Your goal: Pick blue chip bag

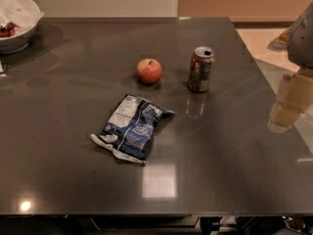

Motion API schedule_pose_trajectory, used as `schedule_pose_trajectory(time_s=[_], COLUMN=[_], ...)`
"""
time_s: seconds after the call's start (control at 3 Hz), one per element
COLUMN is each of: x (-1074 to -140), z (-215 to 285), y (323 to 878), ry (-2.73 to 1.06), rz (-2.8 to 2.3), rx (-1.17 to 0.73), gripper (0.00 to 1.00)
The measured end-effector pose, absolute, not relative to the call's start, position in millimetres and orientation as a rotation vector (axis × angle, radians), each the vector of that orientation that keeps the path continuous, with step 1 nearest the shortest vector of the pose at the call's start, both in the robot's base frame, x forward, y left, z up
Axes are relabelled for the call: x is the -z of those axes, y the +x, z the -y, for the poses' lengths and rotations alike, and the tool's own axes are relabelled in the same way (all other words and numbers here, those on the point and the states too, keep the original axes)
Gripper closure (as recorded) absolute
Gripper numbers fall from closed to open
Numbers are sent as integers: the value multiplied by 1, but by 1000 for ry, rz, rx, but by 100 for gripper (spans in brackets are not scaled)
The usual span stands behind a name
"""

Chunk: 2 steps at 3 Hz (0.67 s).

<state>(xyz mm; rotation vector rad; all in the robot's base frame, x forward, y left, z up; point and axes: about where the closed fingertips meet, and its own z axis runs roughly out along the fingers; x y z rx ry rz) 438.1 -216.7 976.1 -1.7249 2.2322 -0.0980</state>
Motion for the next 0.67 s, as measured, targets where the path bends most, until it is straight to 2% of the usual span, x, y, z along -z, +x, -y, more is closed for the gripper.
schedule_pose_trajectory(time_s=[0.33, 0.67], x=[-977, -975], z=[215, 191], y=[439, 446], ry=[-1727, -1798], rz=[-2227, -2156], rx=[98, 59], gripper=[0, 0])
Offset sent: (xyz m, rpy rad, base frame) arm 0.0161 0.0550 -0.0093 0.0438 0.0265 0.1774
